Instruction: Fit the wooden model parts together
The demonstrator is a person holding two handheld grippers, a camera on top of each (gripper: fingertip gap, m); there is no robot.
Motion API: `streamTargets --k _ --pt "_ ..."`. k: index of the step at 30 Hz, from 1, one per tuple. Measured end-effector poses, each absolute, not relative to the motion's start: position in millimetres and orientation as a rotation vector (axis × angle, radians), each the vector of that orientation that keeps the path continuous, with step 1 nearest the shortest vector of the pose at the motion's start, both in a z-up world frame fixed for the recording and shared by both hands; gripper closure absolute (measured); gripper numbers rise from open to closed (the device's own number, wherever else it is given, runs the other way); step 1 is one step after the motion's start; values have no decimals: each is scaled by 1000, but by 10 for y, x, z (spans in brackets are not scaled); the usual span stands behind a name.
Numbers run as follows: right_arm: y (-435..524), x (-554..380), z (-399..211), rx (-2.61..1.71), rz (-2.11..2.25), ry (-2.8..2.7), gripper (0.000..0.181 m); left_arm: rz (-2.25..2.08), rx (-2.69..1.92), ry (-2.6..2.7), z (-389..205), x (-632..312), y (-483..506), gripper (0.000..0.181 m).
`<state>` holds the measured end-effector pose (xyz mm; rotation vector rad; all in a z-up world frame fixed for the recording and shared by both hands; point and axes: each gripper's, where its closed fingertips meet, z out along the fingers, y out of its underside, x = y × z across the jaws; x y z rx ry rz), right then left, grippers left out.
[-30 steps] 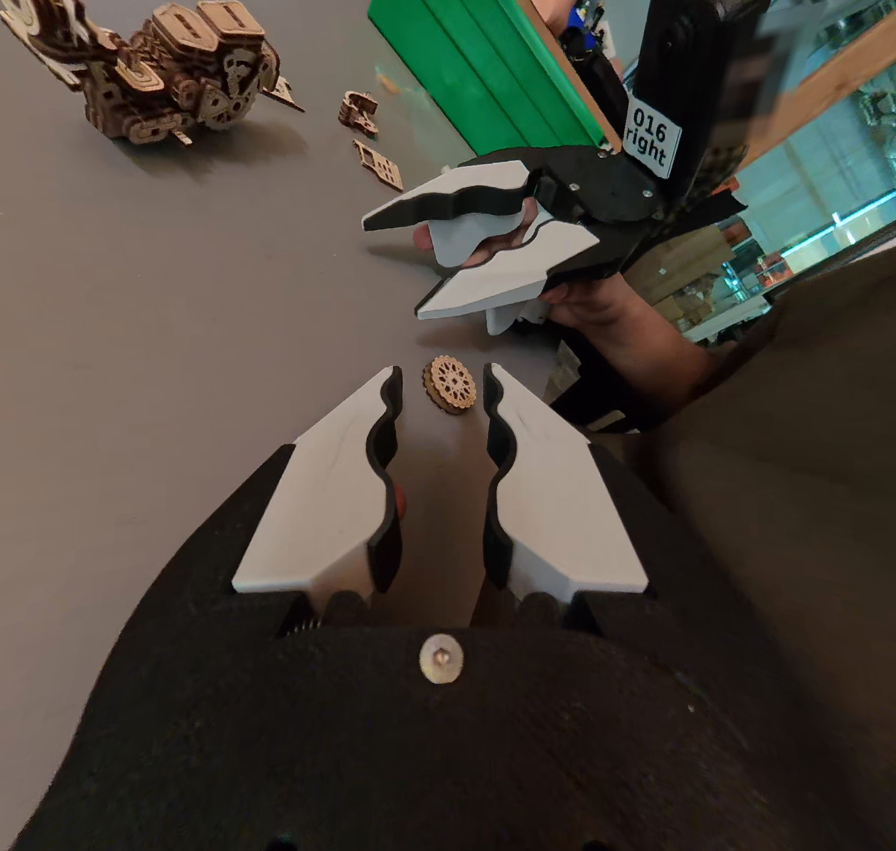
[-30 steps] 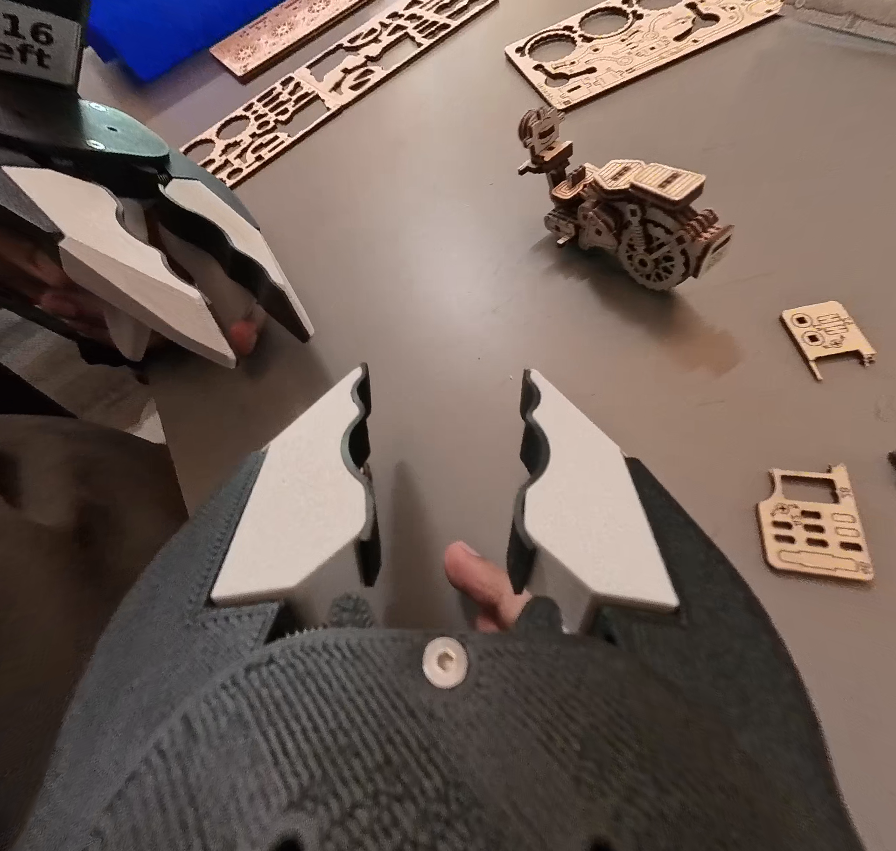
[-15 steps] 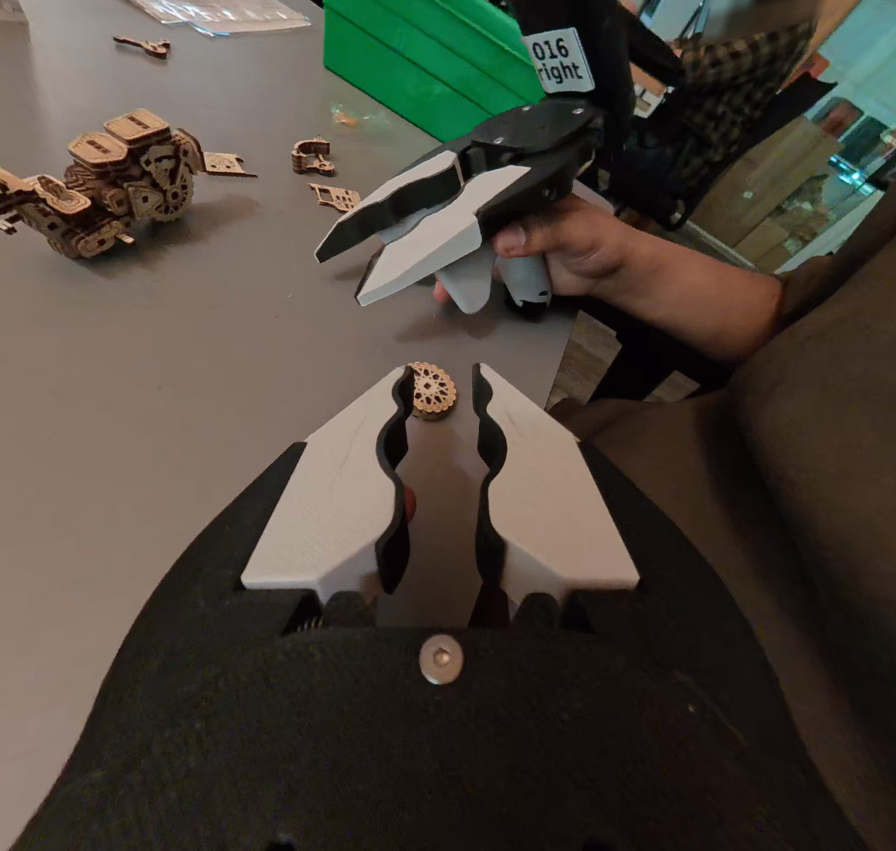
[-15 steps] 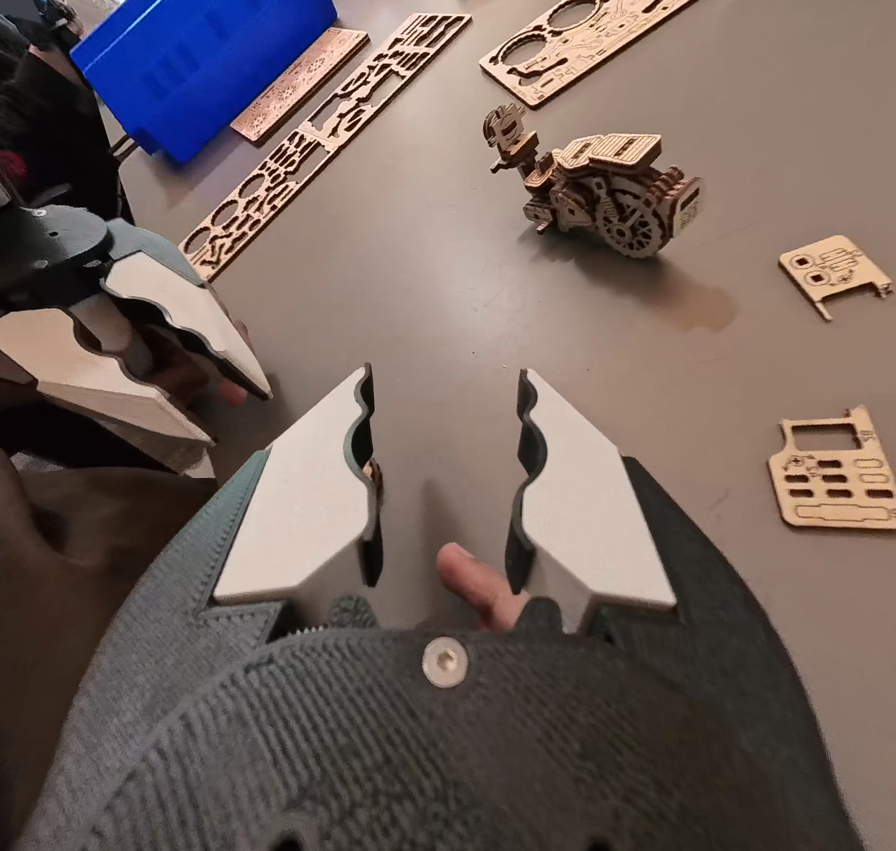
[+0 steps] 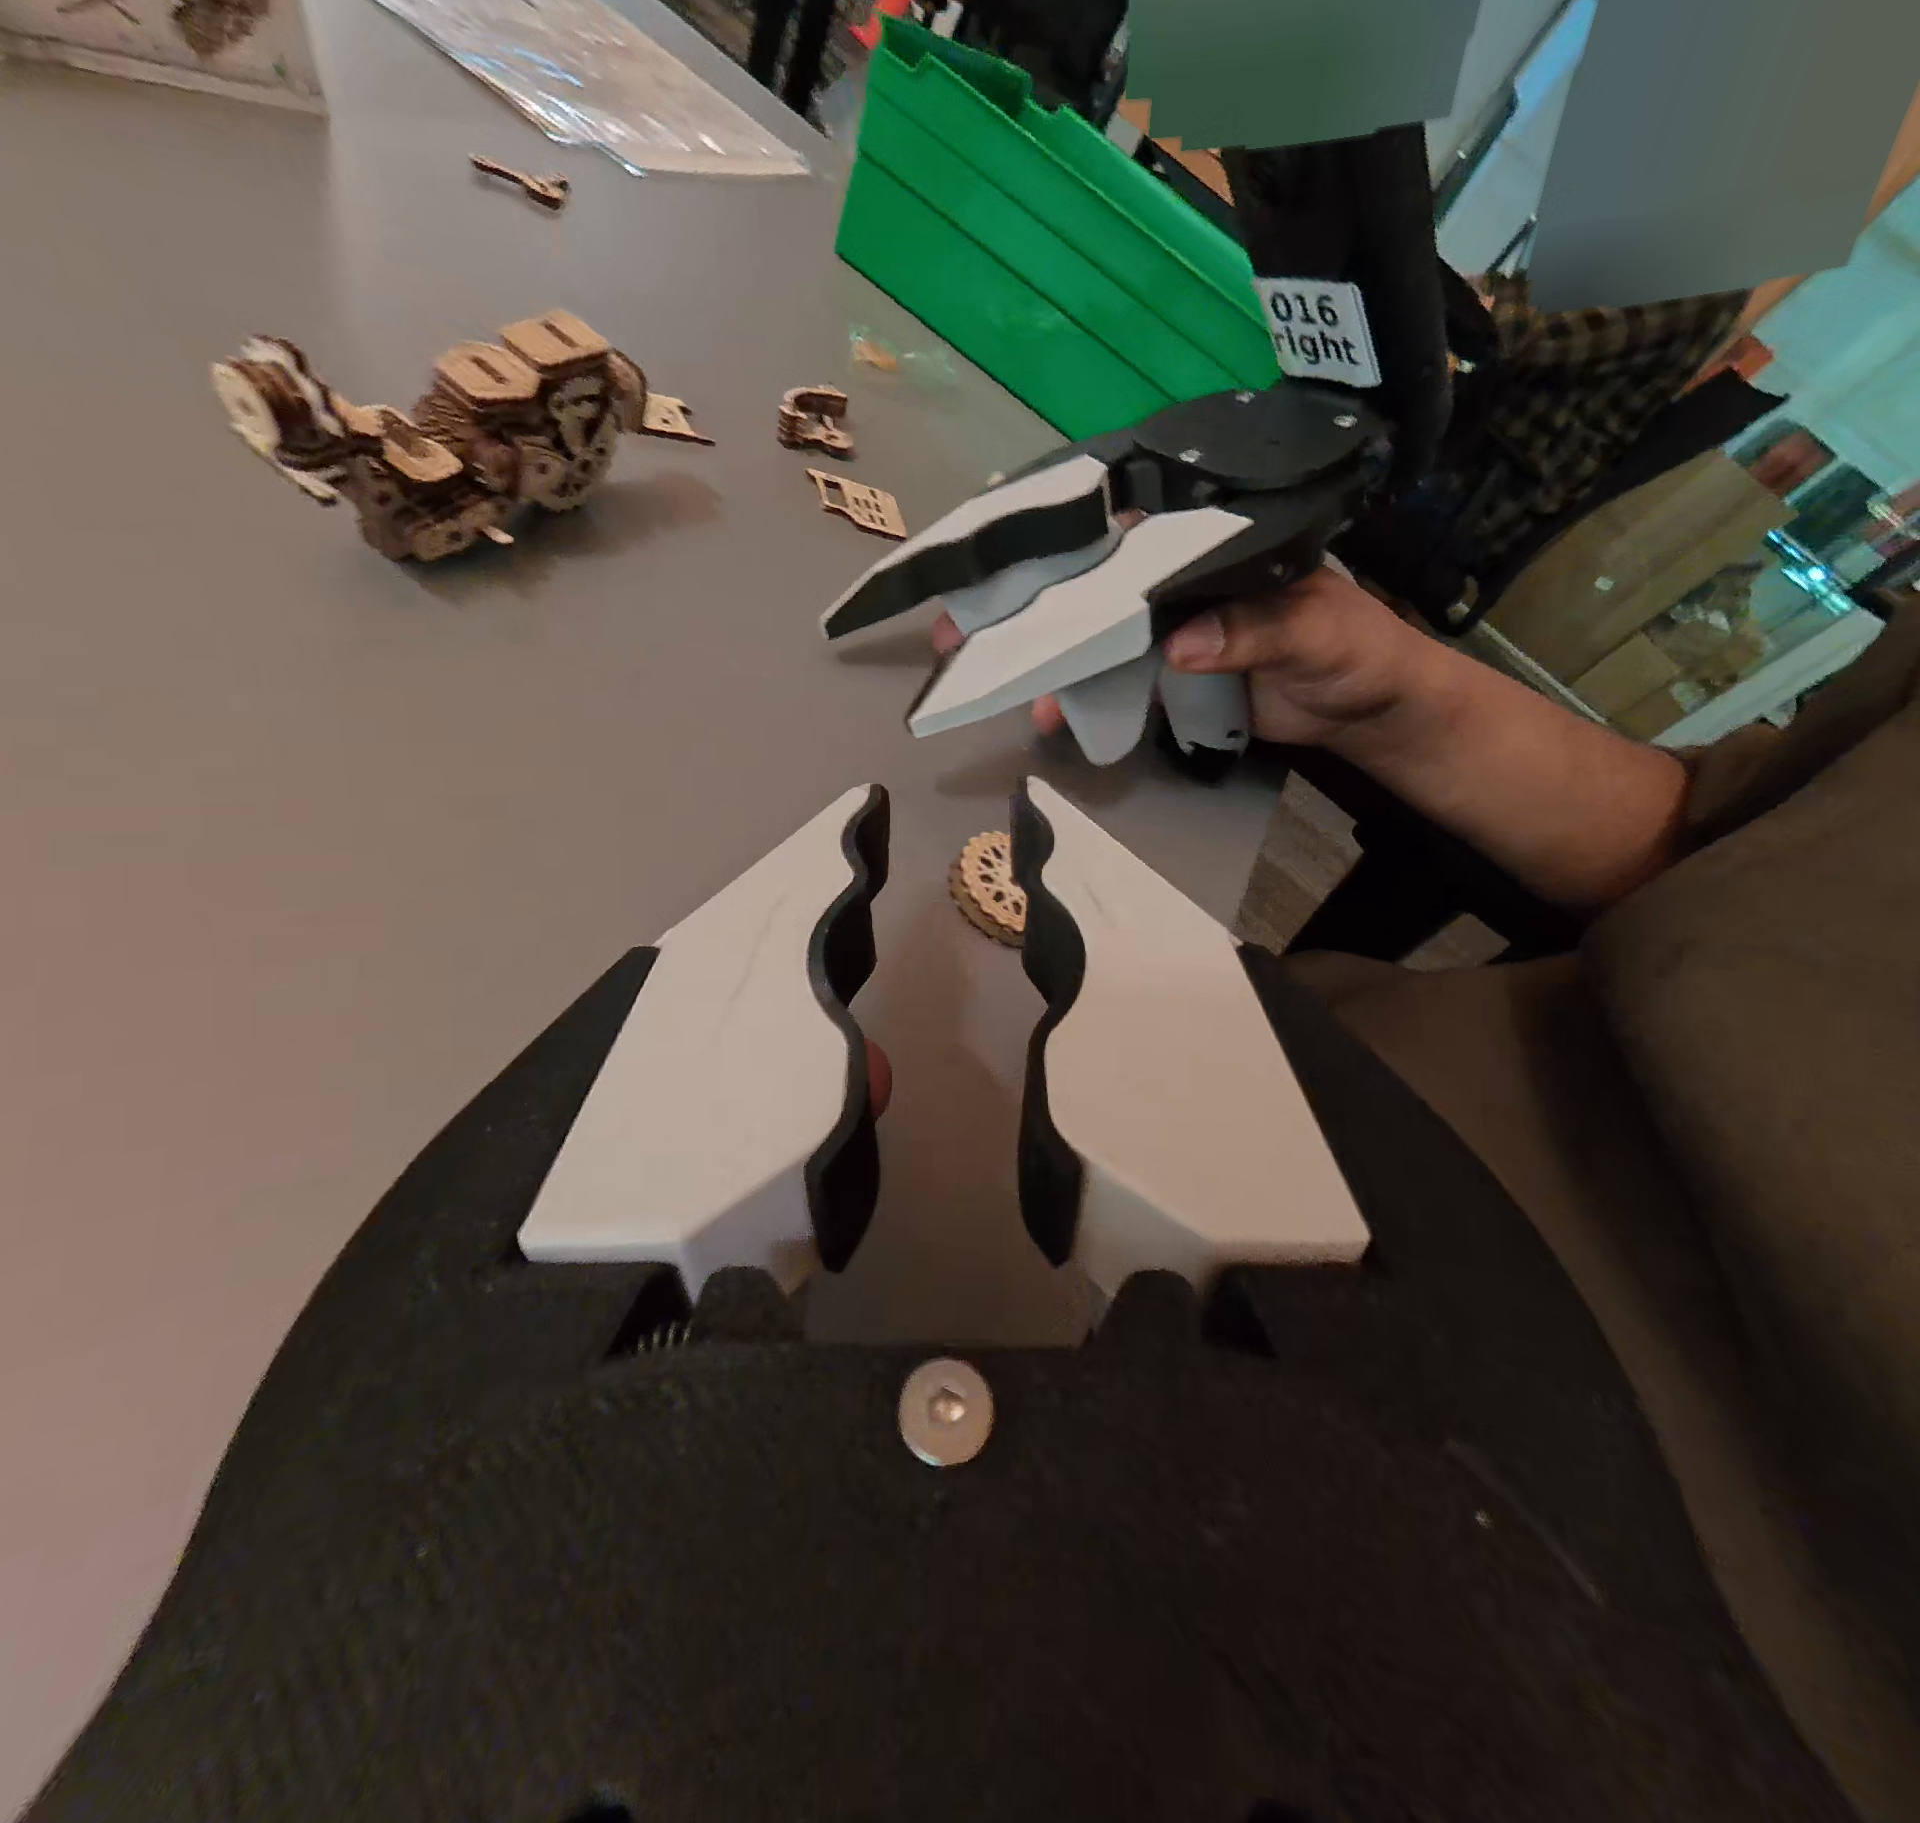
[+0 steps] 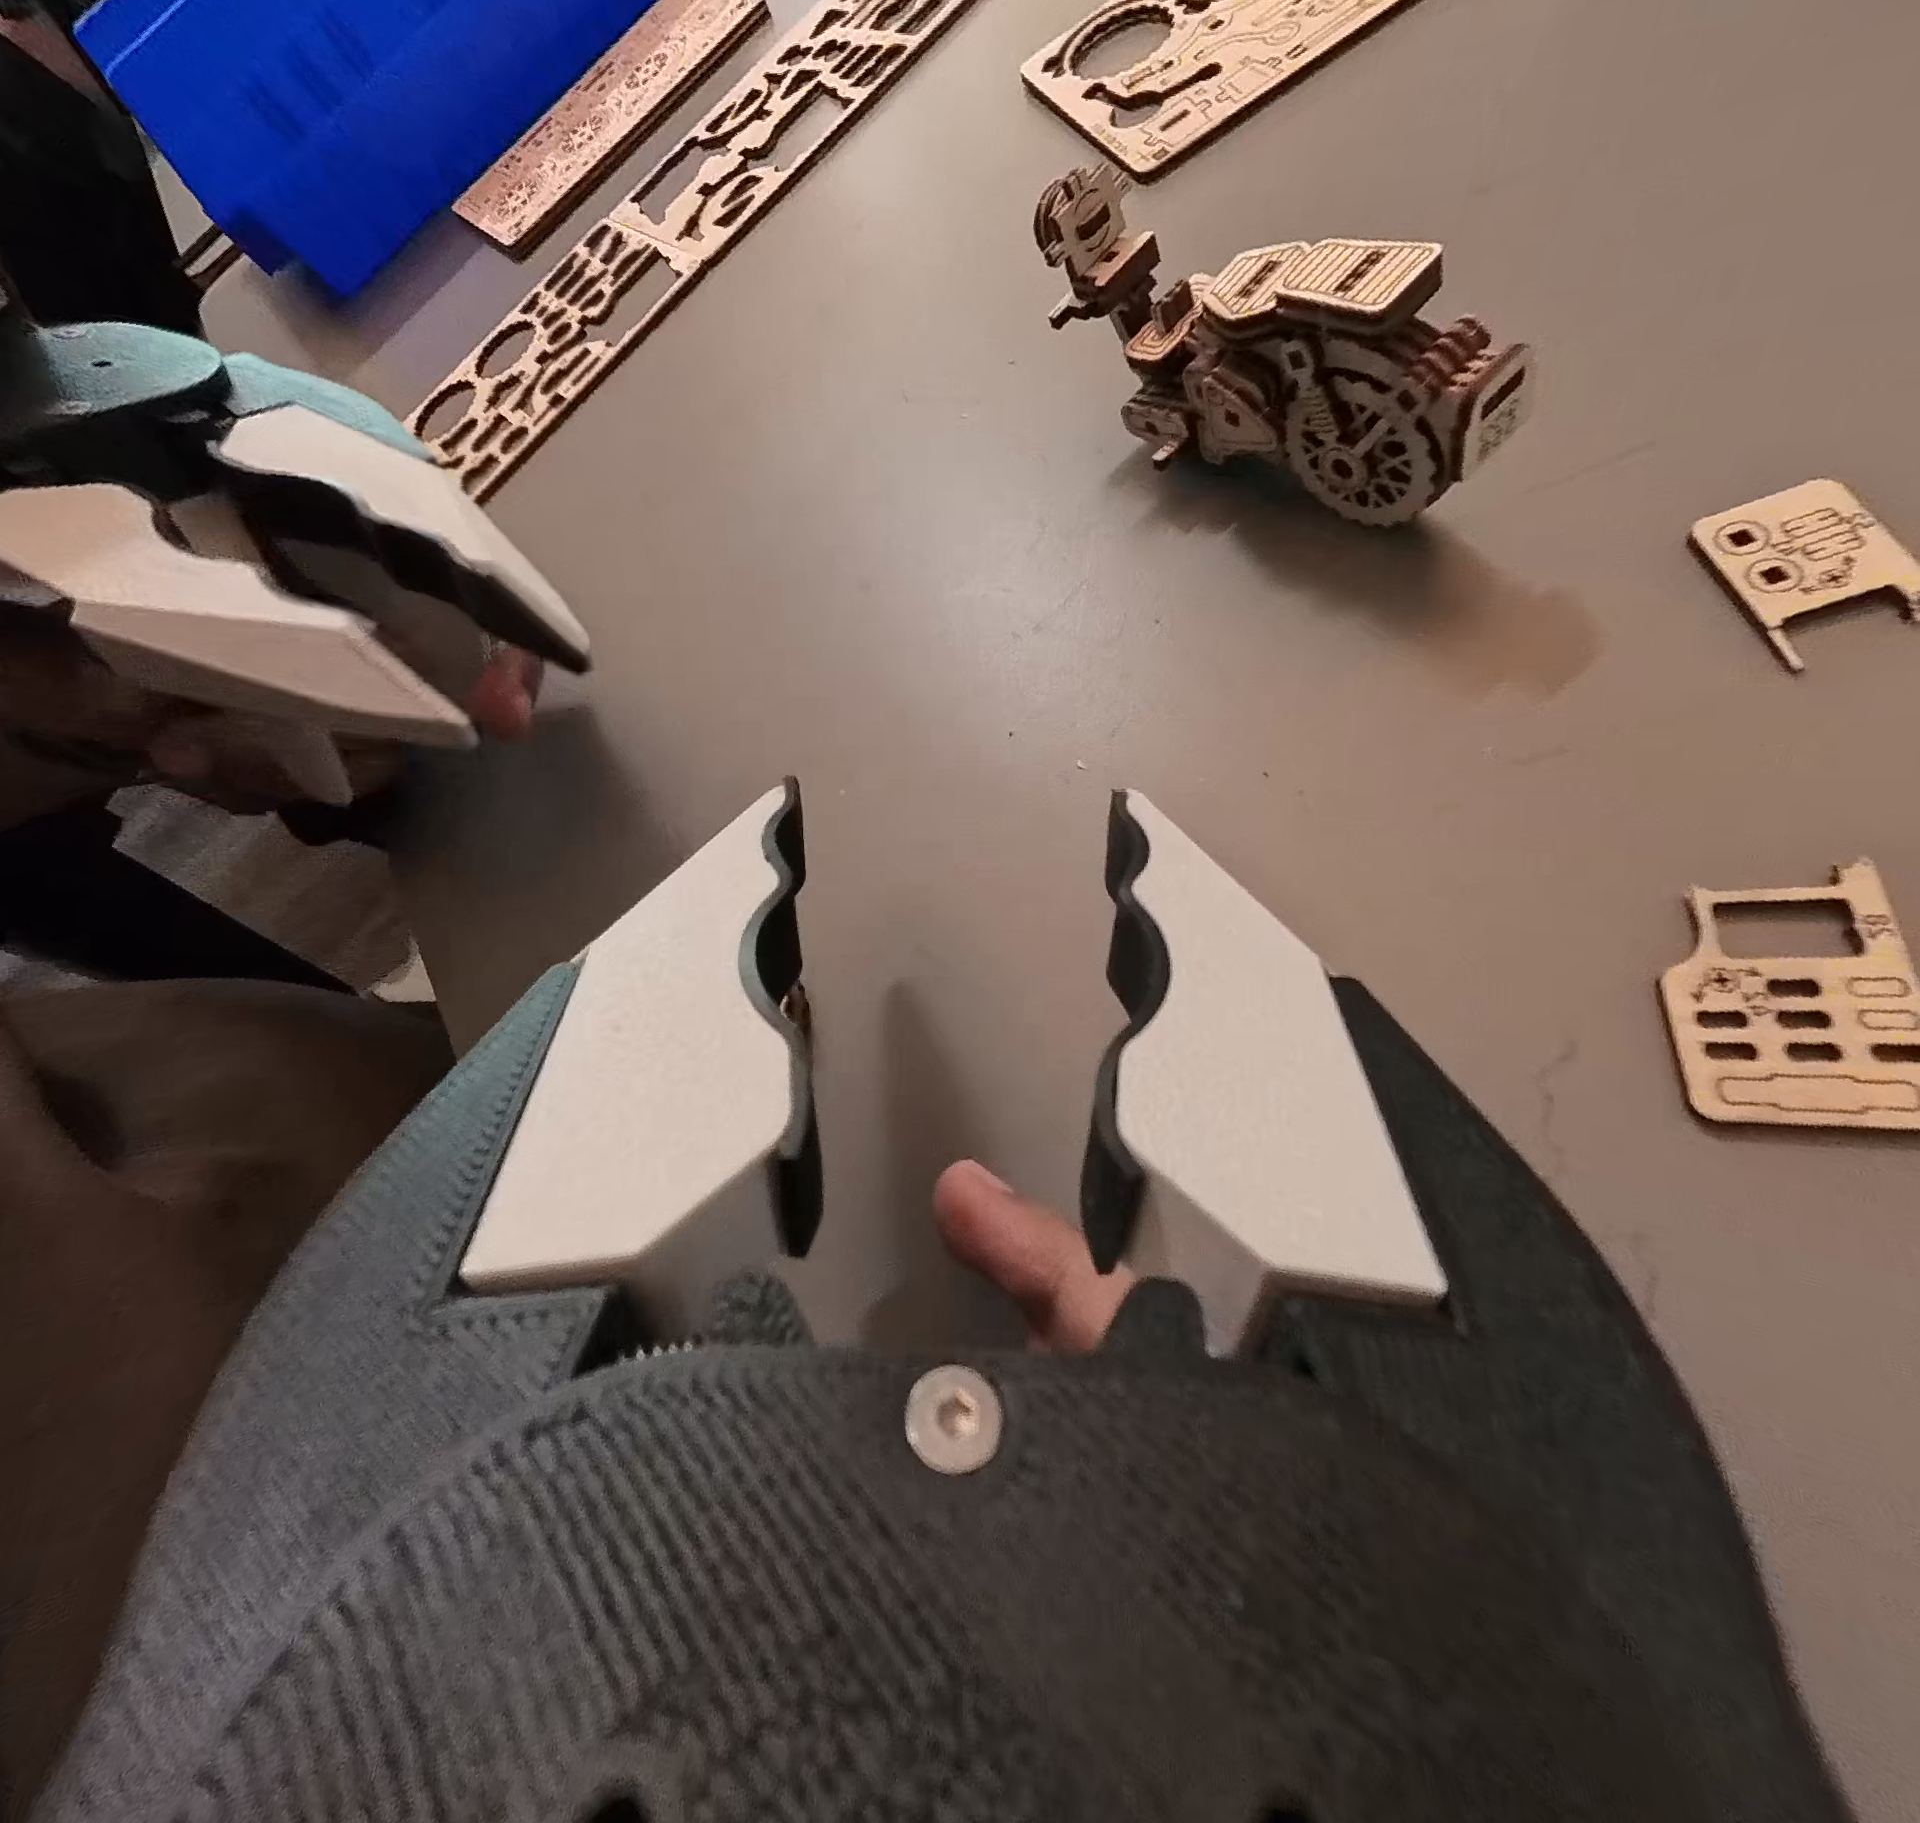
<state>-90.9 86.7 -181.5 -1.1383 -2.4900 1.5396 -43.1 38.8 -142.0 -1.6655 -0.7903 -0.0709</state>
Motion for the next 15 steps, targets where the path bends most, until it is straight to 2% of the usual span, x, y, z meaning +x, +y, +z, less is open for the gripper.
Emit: streamTargets --k 15 --pt "878 -920 -1805 -1191 1594 -2496 122 58 -1641 -829 -1388 -588 261 163"
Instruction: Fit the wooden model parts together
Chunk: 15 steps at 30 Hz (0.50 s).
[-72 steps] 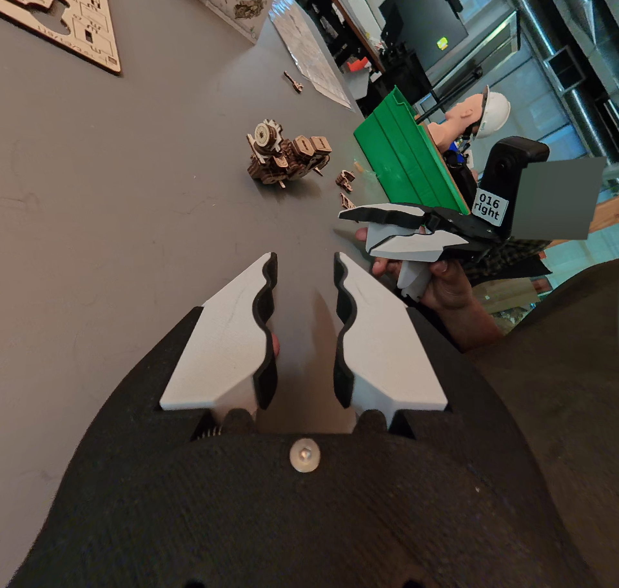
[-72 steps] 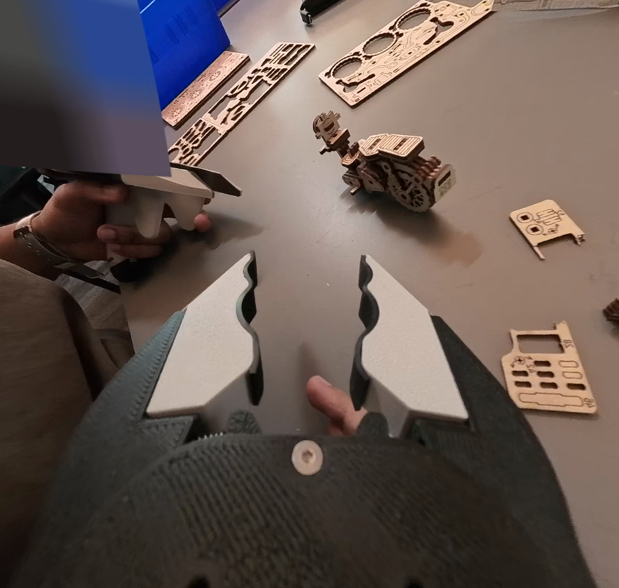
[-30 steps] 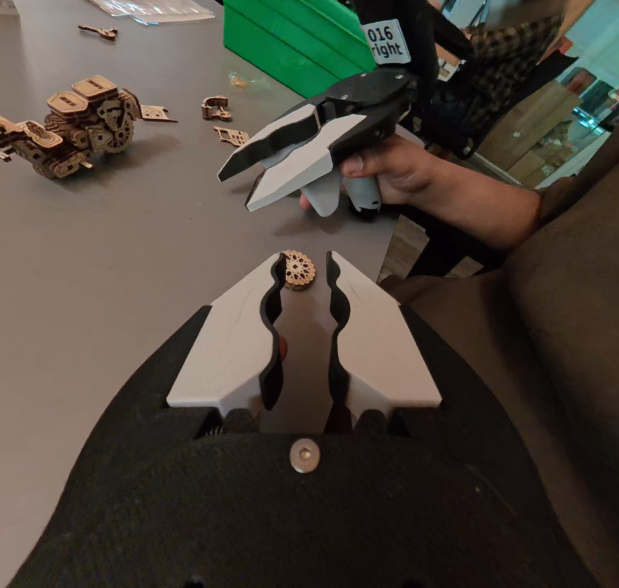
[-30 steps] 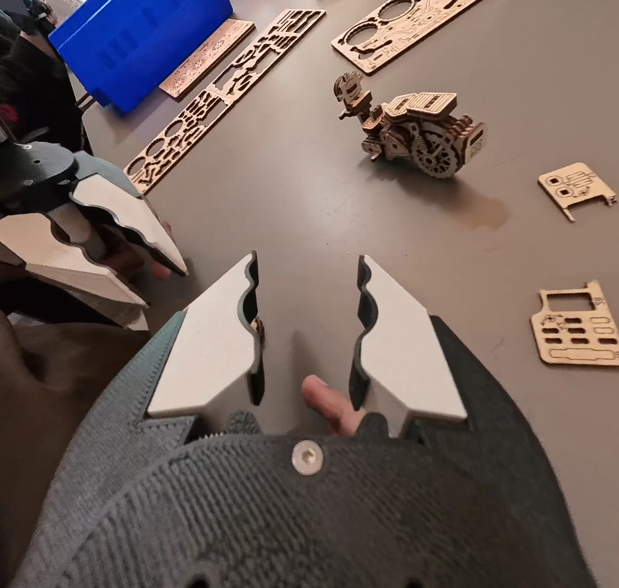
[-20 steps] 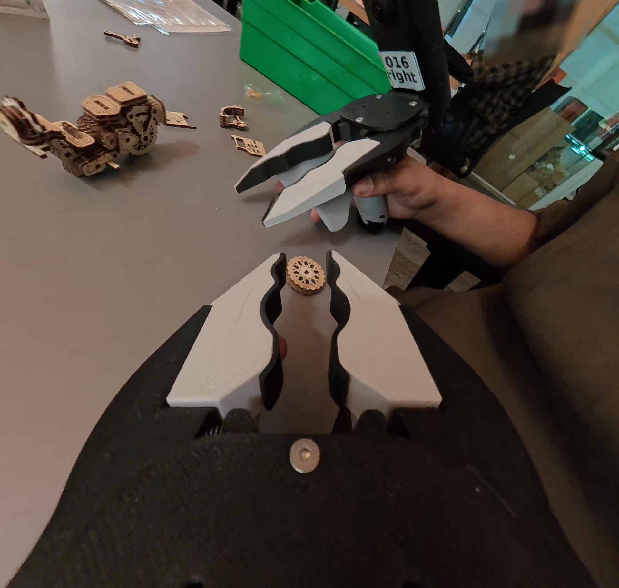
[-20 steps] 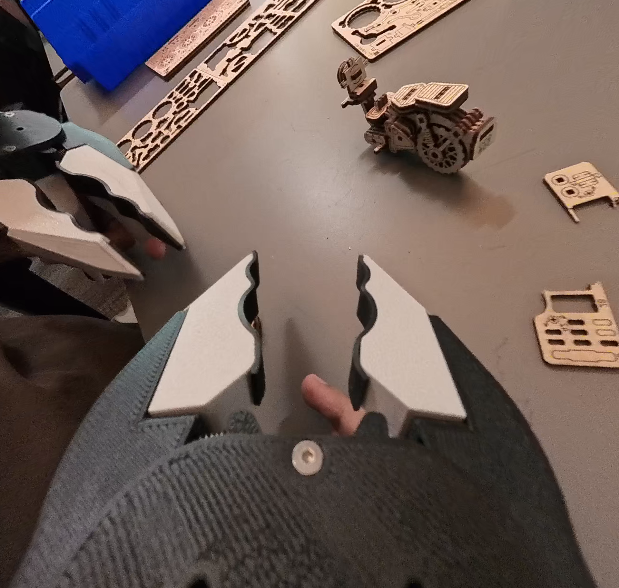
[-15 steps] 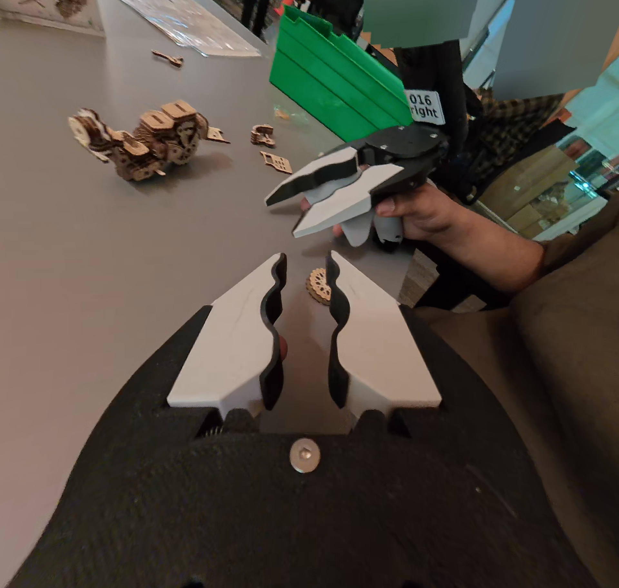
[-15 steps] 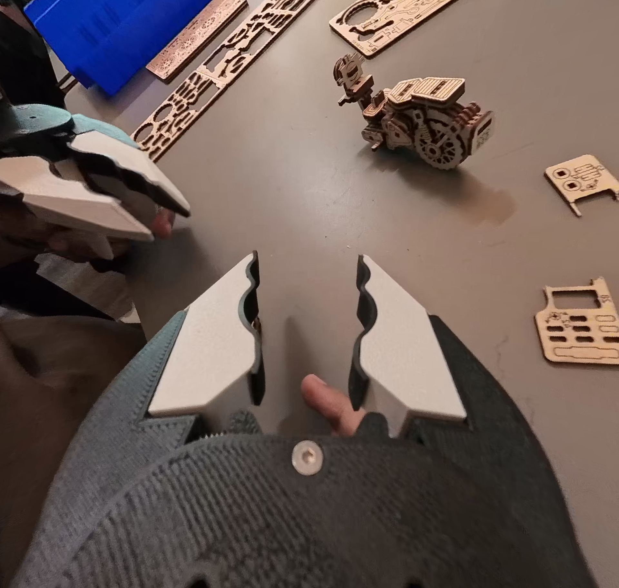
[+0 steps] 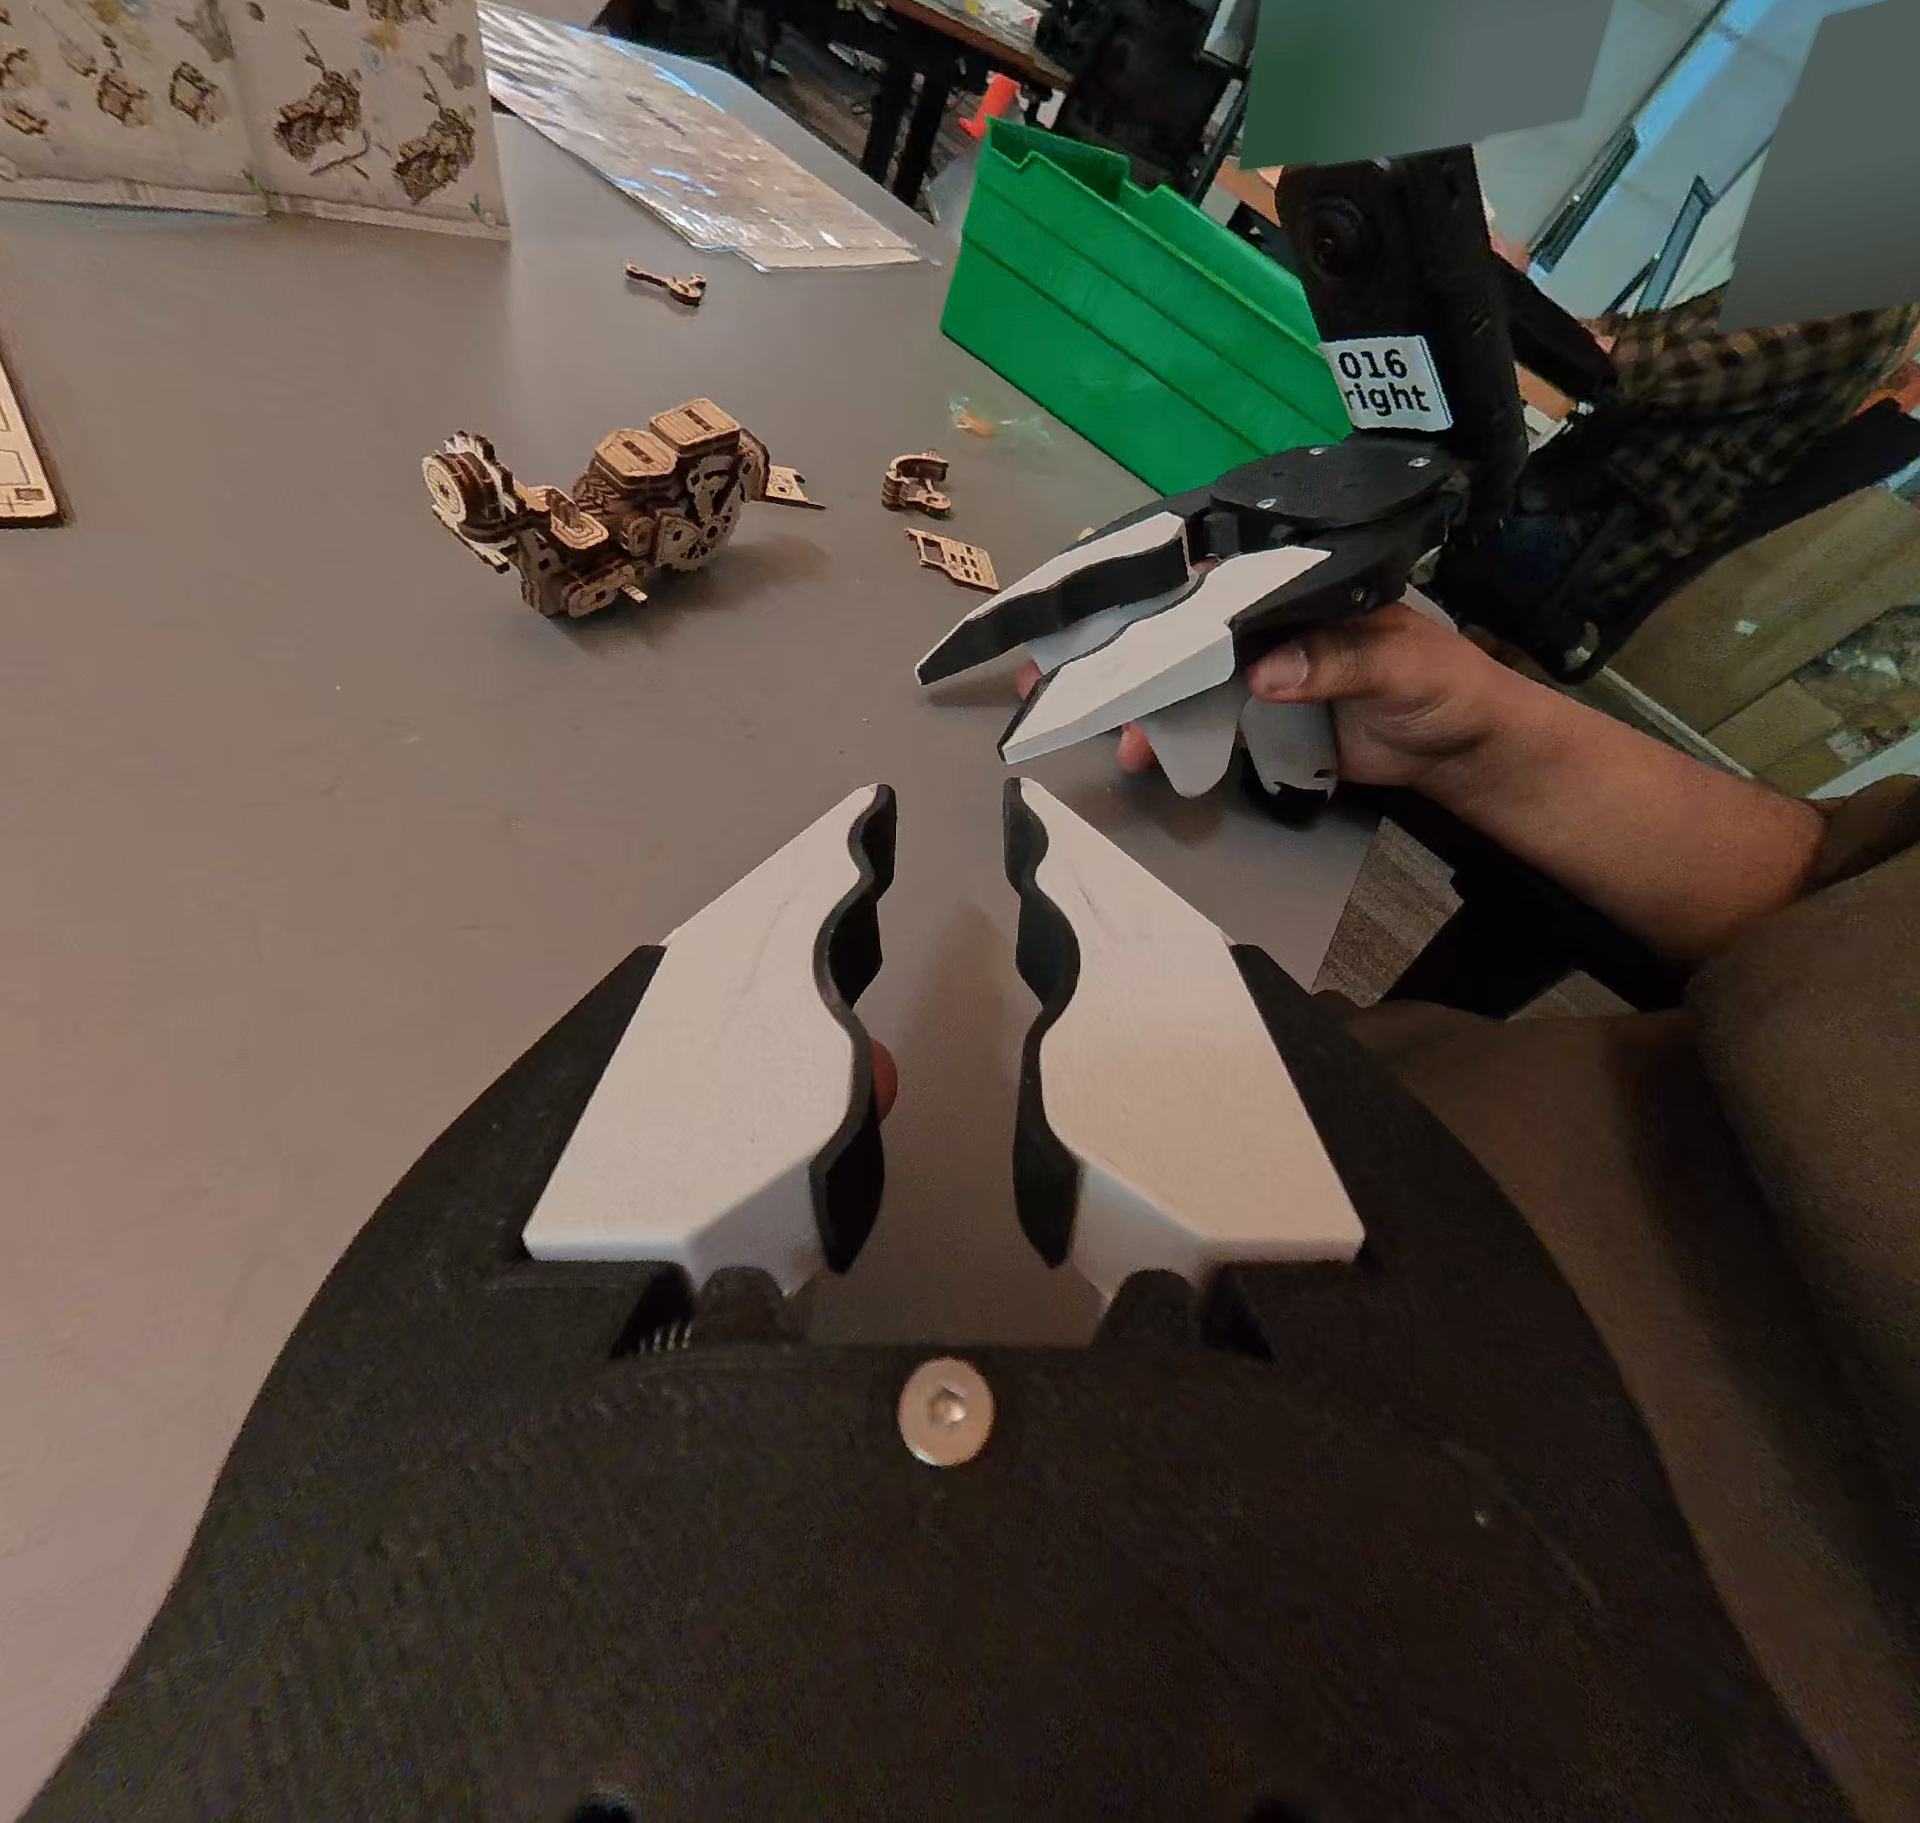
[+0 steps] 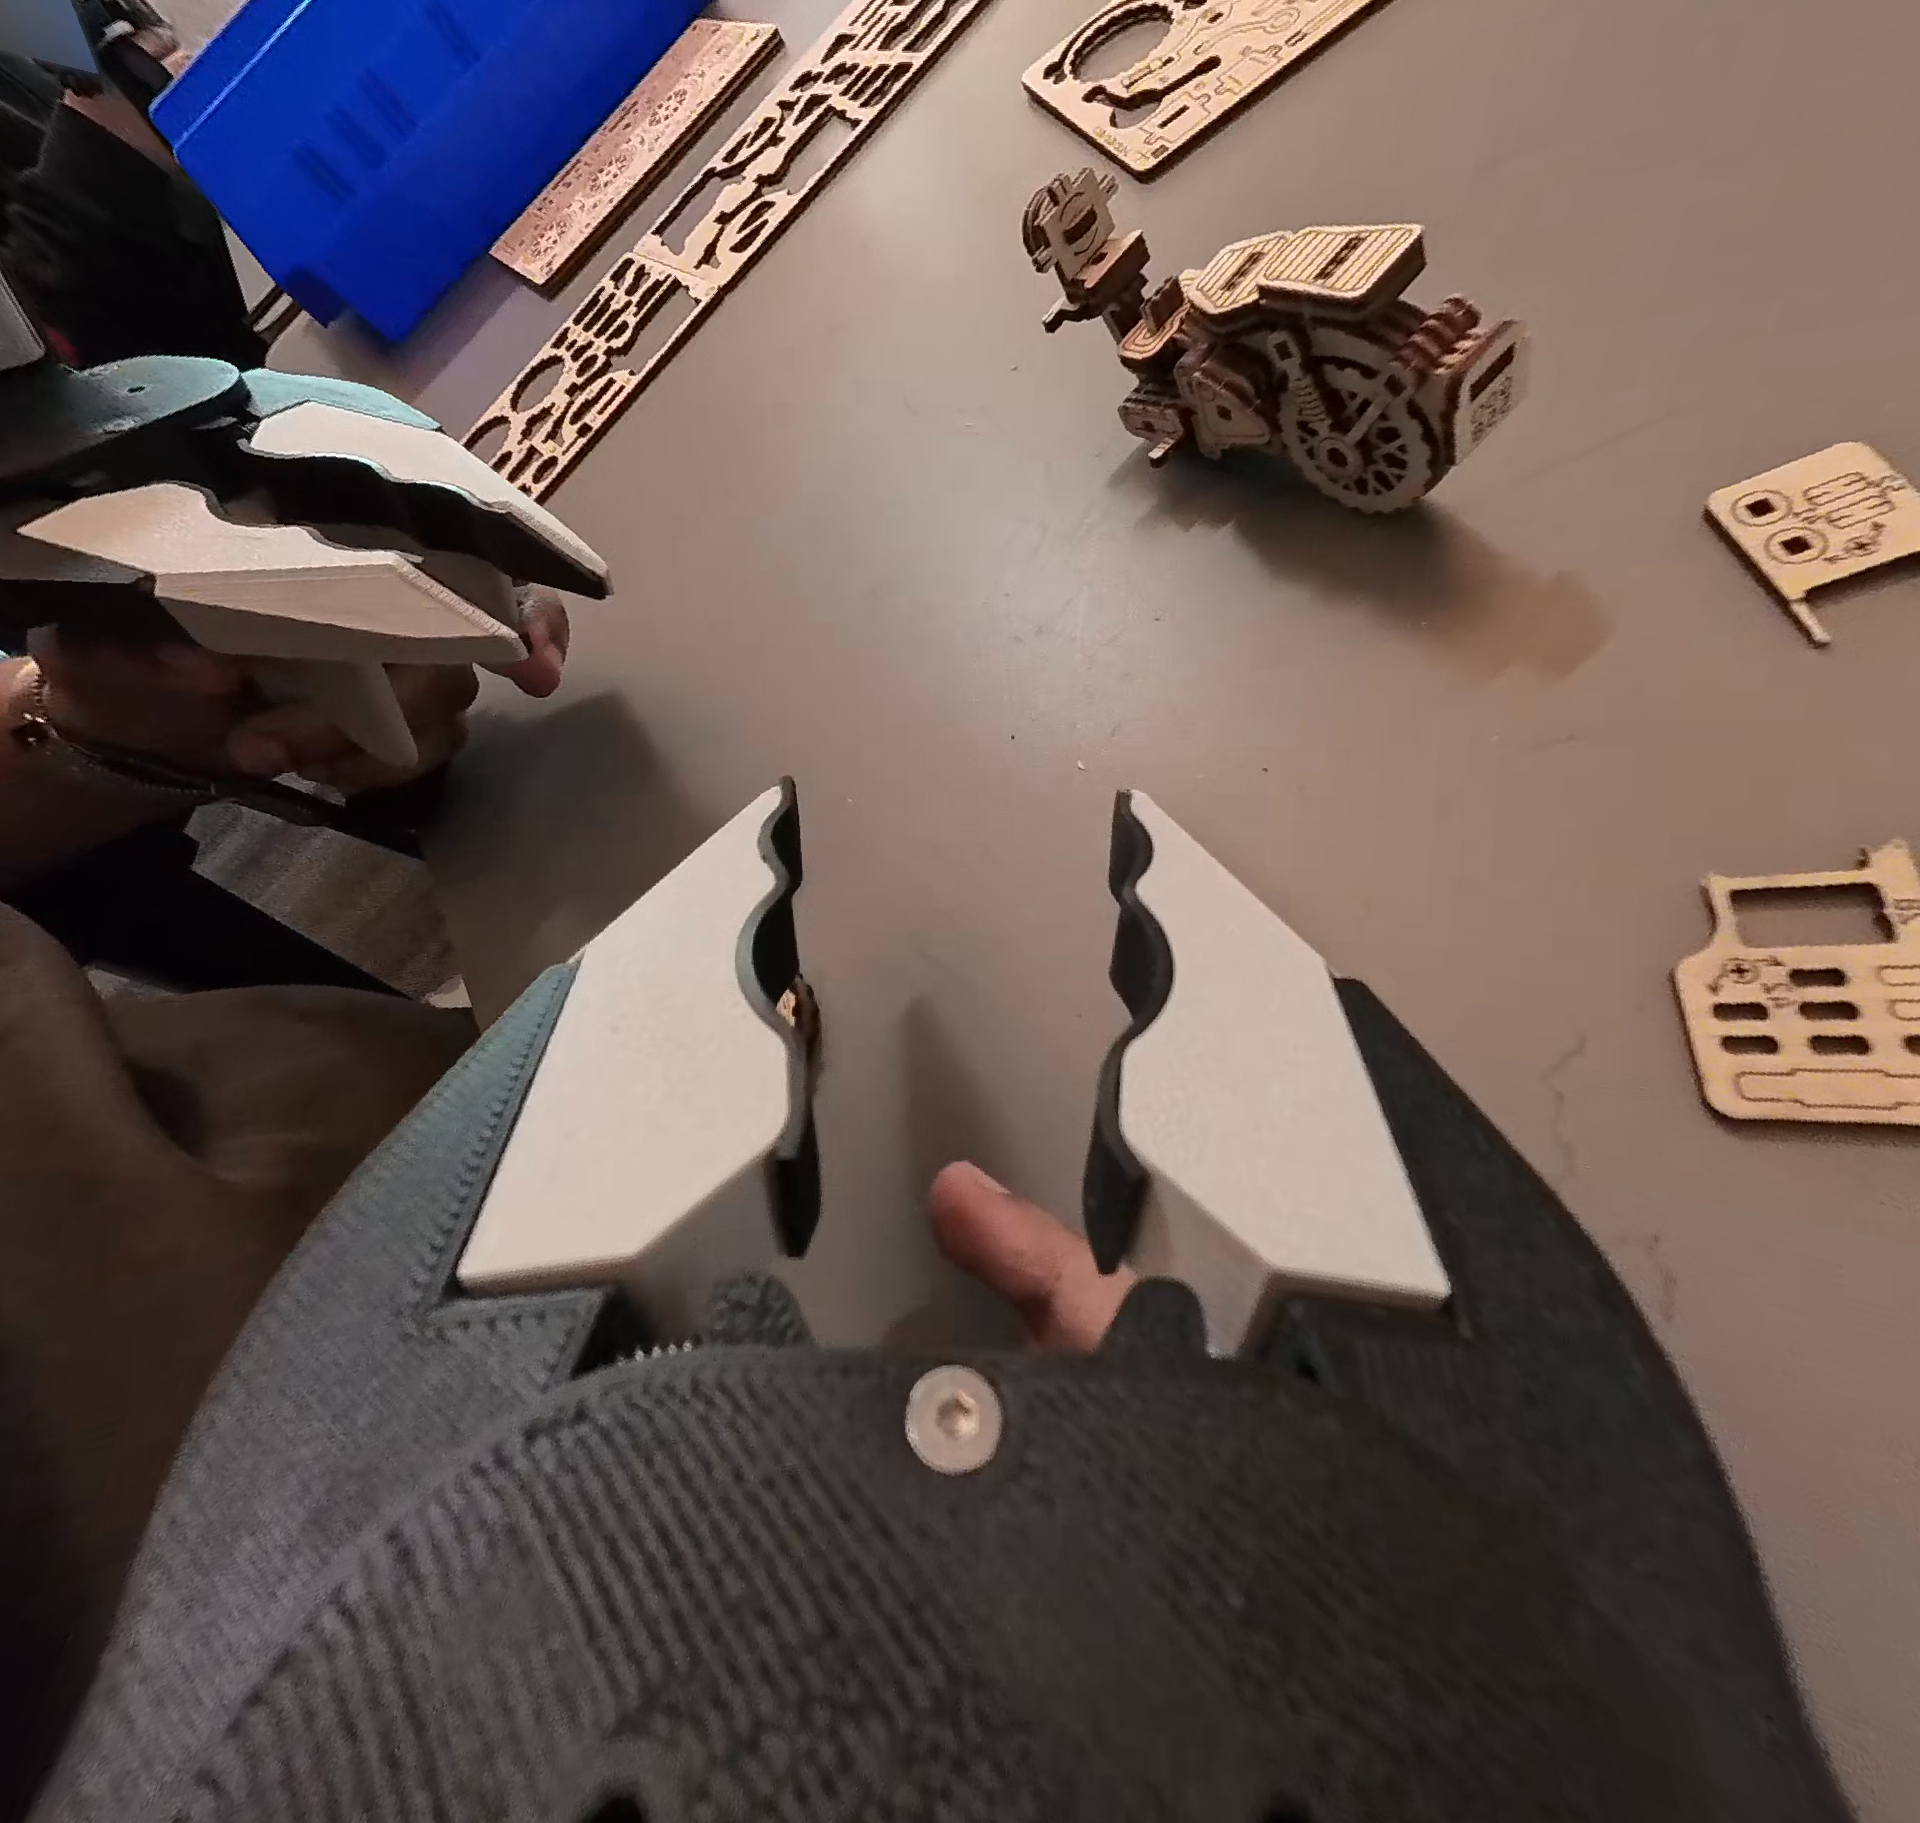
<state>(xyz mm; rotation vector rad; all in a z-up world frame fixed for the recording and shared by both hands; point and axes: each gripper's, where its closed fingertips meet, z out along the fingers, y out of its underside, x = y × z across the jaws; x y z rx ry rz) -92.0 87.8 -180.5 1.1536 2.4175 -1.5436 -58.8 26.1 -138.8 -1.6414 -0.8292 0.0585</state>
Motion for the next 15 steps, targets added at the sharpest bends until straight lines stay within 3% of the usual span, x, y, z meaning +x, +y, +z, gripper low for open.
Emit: streamTargets --k 15 --pt "875 -920 -1808 1153 -1541 2418 118 75 -1642 -841 -1397 -603 251 162"
